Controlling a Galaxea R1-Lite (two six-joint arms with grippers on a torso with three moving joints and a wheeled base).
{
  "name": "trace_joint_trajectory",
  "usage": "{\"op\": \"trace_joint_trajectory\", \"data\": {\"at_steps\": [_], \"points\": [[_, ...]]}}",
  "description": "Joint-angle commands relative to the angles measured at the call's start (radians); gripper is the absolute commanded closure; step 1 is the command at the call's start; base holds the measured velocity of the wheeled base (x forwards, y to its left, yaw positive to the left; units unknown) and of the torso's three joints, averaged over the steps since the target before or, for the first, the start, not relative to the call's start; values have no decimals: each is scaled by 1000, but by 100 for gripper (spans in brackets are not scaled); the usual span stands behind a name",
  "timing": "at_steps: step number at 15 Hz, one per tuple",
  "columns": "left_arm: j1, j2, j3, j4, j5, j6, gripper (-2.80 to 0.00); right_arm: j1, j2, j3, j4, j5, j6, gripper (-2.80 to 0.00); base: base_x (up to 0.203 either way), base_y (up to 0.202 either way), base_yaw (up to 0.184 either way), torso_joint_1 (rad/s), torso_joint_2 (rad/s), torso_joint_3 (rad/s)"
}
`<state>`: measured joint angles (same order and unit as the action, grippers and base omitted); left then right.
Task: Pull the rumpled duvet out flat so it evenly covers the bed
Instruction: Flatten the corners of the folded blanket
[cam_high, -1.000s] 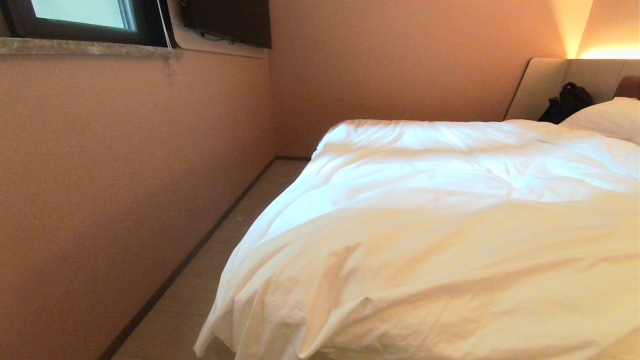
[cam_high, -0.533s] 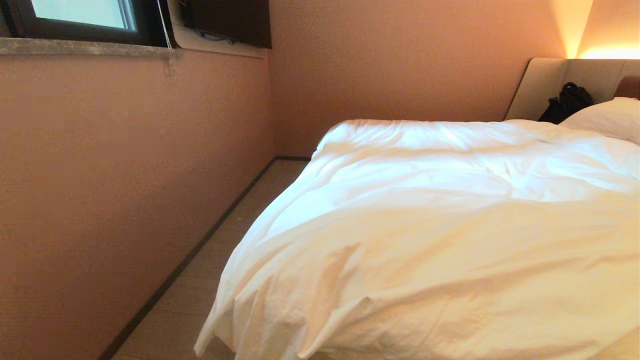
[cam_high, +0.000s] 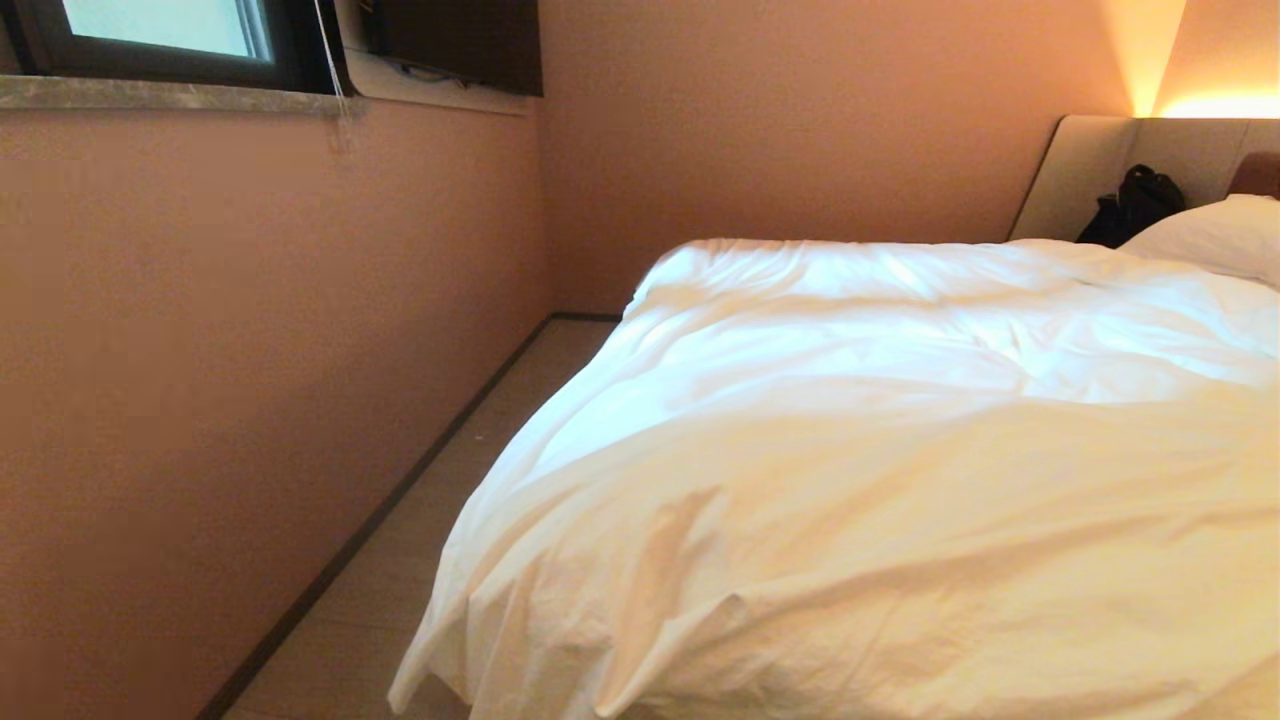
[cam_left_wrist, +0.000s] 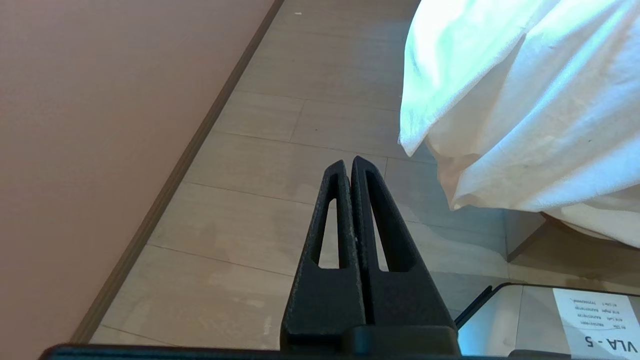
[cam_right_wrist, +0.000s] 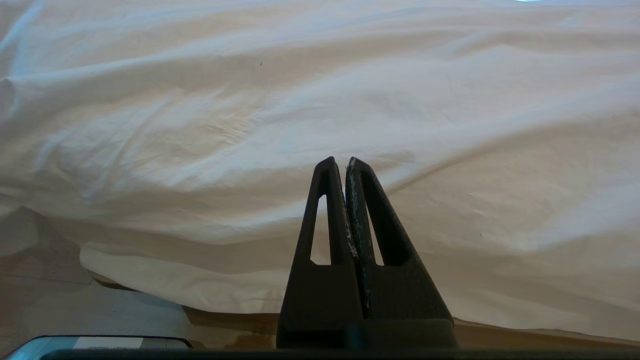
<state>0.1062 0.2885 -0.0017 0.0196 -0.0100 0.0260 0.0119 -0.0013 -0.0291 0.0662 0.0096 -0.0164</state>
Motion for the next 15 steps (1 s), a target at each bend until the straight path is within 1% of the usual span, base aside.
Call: {"op": "trace_joint_trajectory", "data": {"at_steps": [1, 3, 5, 13, 15], "points": [[-2, 1, 0, -1, 1, -3, 0, 0, 1, 0, 1, 0, 0, 0, 0, 0, 0, 0, 0, 0], [-46, 12, 0, -1, 1, -2, 0, 0, 1, 0, 0, 0, 0, 0, 0, 0, 0, 0, 0, 0], [-86, -14, 0, -1, 1, -3, 0, 0, 1, 0, 1, 0, 0, 0, 0, 0, 0, 0, 0, 0], [-94, -281, 0, -1, 3, -11, 0, 0, 1, 0, 0, 0, 0, 0, 0, 0, 0, 0, 0, 0], [-94, -289, 2, -1, 2, -15, 0, 0, 1, 0, 0, 0, 0, 0, 0, 0, 0, 0, 0, 0]]}}
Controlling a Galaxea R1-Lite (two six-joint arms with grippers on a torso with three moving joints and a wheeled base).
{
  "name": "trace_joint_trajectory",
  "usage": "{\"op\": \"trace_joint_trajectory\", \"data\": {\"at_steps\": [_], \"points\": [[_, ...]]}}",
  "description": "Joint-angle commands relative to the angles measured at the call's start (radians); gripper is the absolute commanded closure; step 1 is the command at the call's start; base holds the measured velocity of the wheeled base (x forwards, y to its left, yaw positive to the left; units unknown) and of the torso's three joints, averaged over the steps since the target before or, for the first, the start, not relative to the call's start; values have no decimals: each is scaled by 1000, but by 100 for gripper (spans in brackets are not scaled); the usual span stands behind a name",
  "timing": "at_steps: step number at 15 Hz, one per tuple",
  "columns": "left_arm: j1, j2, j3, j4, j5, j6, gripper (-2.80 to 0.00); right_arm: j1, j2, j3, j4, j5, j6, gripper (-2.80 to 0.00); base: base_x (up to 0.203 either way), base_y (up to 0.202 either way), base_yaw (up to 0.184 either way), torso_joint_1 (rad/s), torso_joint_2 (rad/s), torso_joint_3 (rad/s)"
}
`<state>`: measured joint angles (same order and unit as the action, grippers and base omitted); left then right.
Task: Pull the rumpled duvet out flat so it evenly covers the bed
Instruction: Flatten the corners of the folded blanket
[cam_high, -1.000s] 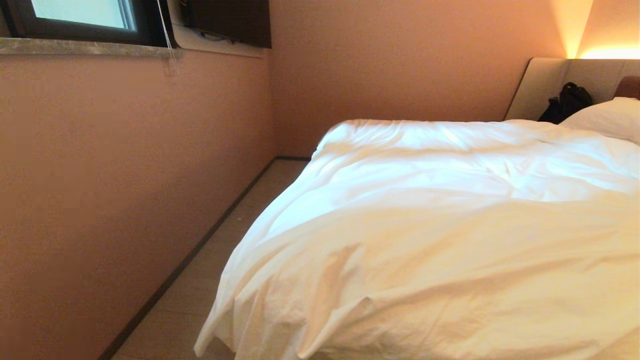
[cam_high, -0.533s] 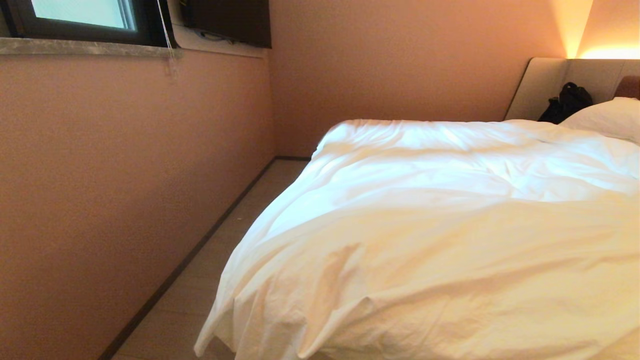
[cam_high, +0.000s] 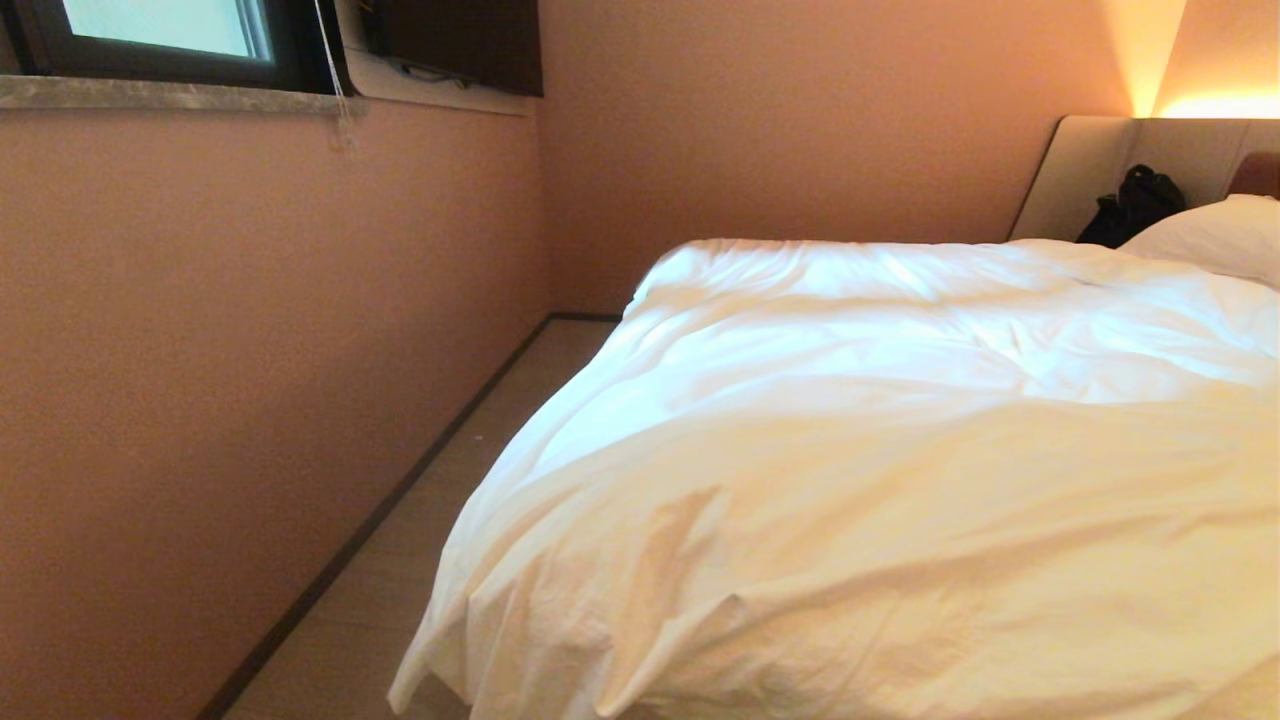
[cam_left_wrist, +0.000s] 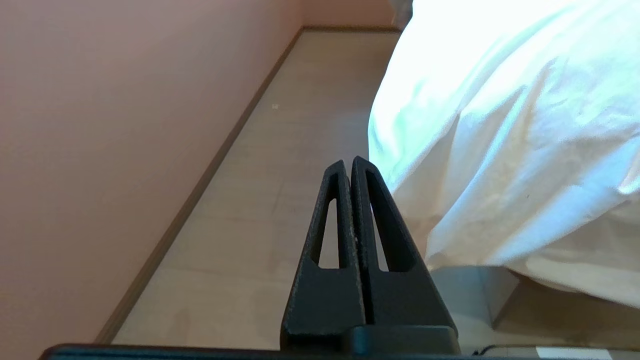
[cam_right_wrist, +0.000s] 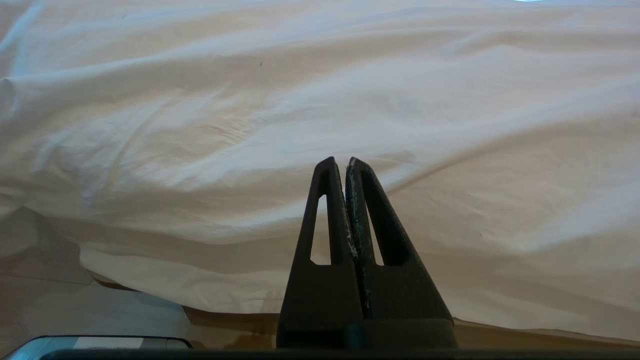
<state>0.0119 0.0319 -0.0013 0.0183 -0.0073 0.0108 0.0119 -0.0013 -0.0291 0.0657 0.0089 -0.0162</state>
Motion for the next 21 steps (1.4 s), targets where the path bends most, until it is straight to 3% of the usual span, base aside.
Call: {"op": "trace_joint_trajectory", "data": {"at_steps": [1, 21], "points": [[-1, -31, 0, 0, 0, 1, 0, 0, 1, 0, 0, 0, -1, 0, 0, 0, 0, 0, 0, 0], [0, -30, 0, 0, -2, 7, 0, 0, 1, 0, 0, 0, -1, 0, 0, 0, 0, 0, 0, 0]]}}
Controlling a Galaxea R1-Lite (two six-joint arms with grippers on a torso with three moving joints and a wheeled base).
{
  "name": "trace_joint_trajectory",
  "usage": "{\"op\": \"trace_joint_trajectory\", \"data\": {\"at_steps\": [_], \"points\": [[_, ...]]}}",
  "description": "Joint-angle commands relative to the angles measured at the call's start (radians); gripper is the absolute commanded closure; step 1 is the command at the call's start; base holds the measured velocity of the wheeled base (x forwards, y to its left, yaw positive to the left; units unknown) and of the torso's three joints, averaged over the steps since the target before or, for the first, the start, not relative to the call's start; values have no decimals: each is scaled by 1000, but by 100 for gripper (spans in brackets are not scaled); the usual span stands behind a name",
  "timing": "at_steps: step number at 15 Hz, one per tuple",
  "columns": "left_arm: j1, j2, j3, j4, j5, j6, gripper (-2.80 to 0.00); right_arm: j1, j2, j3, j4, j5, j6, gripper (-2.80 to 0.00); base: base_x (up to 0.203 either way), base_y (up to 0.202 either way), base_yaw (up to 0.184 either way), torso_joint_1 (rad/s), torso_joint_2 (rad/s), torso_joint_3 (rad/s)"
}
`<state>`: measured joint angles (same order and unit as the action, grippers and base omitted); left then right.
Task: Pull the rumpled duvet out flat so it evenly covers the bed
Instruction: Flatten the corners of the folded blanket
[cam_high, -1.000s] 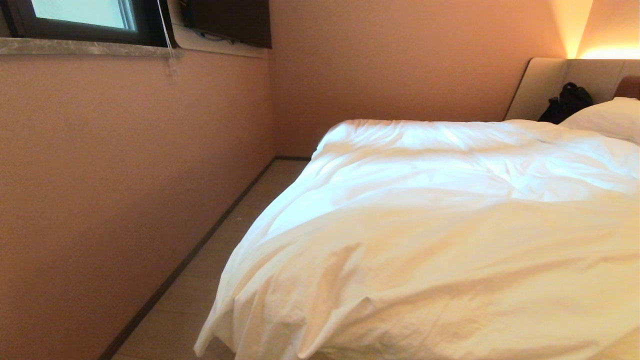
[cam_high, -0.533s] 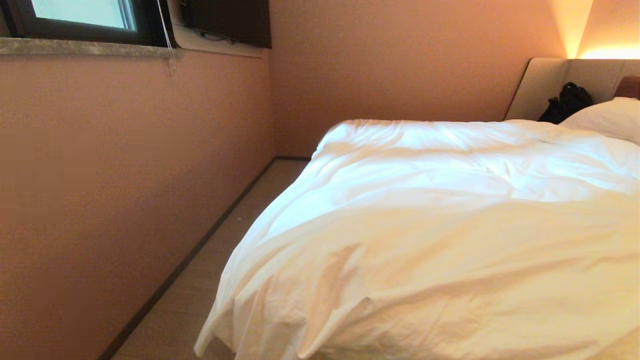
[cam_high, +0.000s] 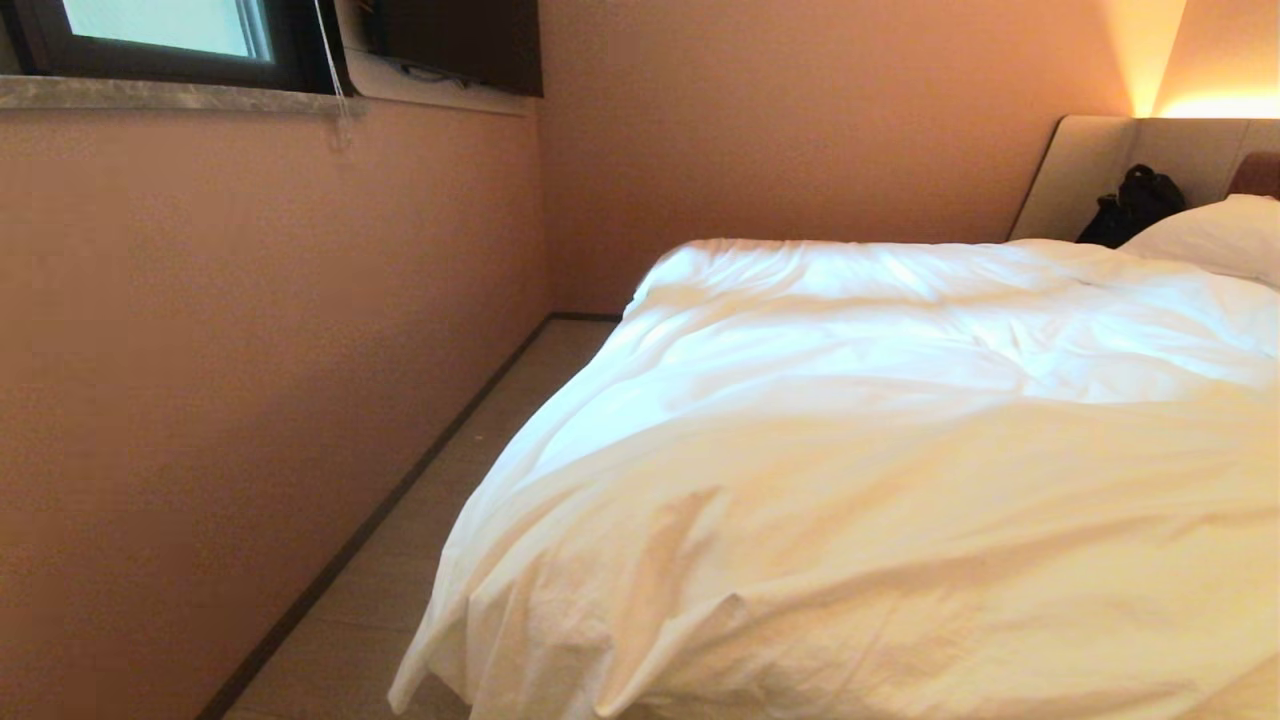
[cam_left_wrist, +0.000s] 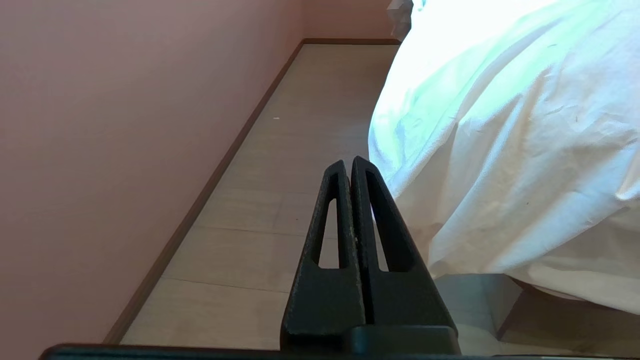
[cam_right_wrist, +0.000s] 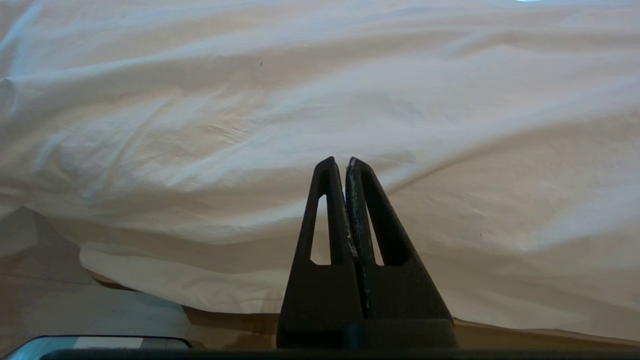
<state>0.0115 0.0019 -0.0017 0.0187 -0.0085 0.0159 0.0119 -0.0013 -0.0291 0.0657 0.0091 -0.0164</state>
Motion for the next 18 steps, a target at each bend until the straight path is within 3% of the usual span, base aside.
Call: {"op": "trace_joint_trajectory", "data": {"at_steps": [1, 10, 18], "points": [[1, -2, 1, 0, 2, -4, 0, 0, 1, 0, 0, 0, 0, 0, 0, 0, 0, 0, 0, 0], [1, -2, 0, 1, -1, 4, 0, 0, 1, 0, 0, 0, 0, 0, -8, 0, 0, 1, 0, 0], [1, -2, 0, 0, 1, -8, 0, 0, 1, 0, 0, 0, 0, 0, -186, 0, 2, 5, 4, 2]]}}
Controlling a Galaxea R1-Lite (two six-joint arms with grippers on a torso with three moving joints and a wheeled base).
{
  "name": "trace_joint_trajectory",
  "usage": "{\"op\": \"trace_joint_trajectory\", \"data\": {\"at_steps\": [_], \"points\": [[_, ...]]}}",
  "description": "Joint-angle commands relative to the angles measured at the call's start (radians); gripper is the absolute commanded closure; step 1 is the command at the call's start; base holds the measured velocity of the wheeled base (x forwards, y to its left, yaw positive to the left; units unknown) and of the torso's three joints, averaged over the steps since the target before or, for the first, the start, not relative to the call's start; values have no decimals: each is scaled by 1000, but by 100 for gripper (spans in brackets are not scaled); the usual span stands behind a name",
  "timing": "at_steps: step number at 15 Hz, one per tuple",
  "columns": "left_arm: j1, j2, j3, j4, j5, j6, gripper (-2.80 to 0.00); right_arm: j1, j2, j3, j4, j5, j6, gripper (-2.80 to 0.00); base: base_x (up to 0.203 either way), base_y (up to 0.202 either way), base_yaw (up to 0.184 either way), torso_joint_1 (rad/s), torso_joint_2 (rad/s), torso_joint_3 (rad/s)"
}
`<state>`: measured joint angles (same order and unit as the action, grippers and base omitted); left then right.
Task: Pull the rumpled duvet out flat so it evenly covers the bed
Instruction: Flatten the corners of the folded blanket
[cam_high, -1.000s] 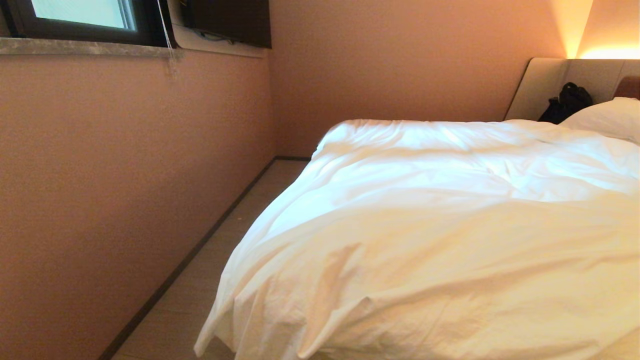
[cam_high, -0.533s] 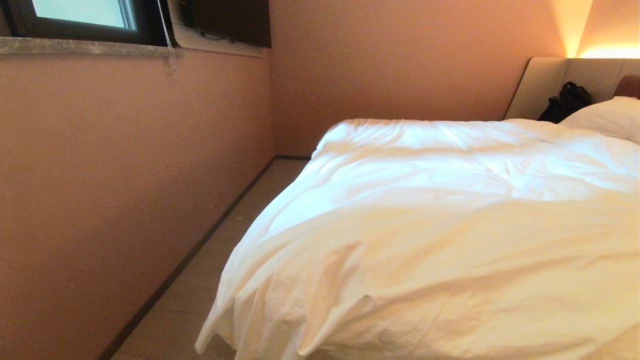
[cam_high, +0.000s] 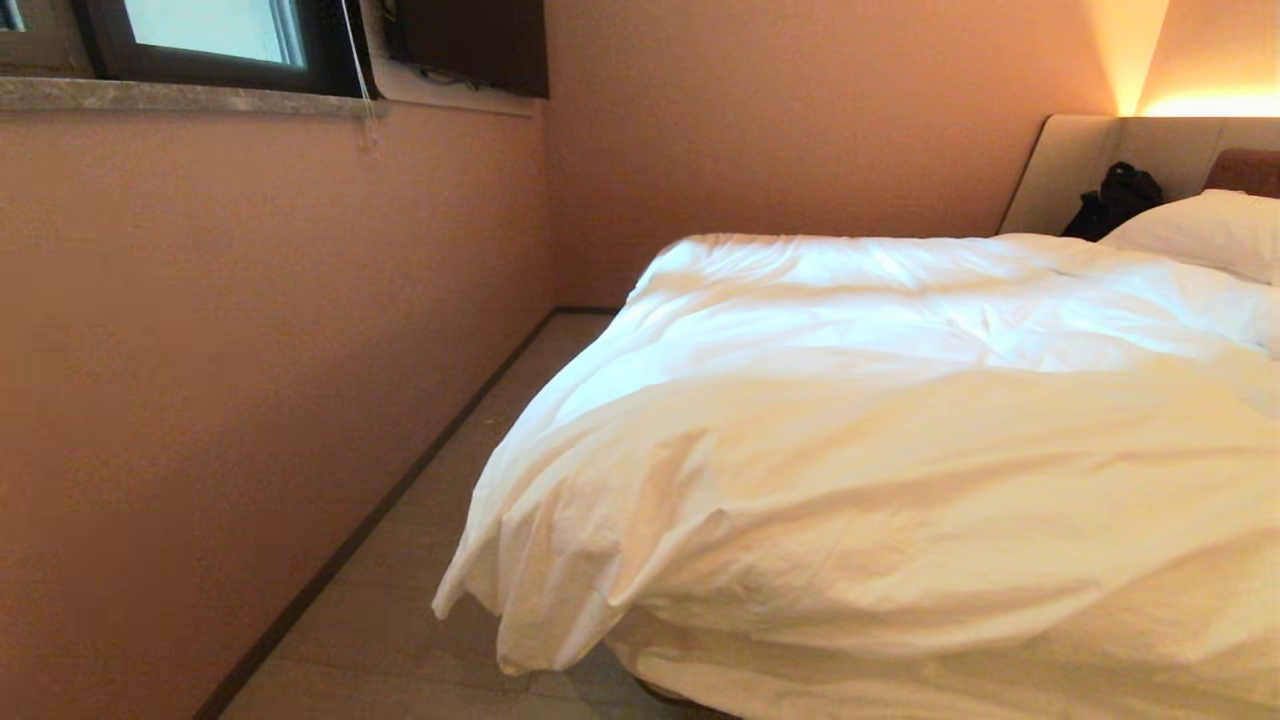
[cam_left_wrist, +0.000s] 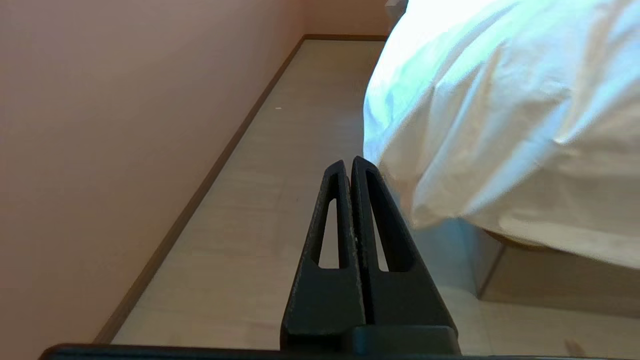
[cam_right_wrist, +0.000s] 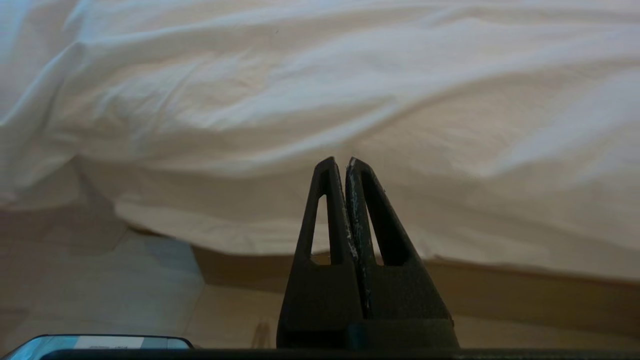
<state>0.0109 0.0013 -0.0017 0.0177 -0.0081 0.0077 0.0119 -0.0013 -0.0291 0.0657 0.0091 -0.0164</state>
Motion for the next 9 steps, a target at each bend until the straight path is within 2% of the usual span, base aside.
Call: {"op": "trace_joint_trajectory", "data": {"at_steps": [1, 9], "points": [[0, -1, 0, 1, 0, 0, 0, 0, 1, 0, 0, 0, 0, 0, -125, 0, 1, -2, 1, 1], [1, 0, 0, 1, 2, 6, 0, 0, 1, 0, 0, 0, 0, 0, 0, 0, 0, 0, 0, 0]]}}
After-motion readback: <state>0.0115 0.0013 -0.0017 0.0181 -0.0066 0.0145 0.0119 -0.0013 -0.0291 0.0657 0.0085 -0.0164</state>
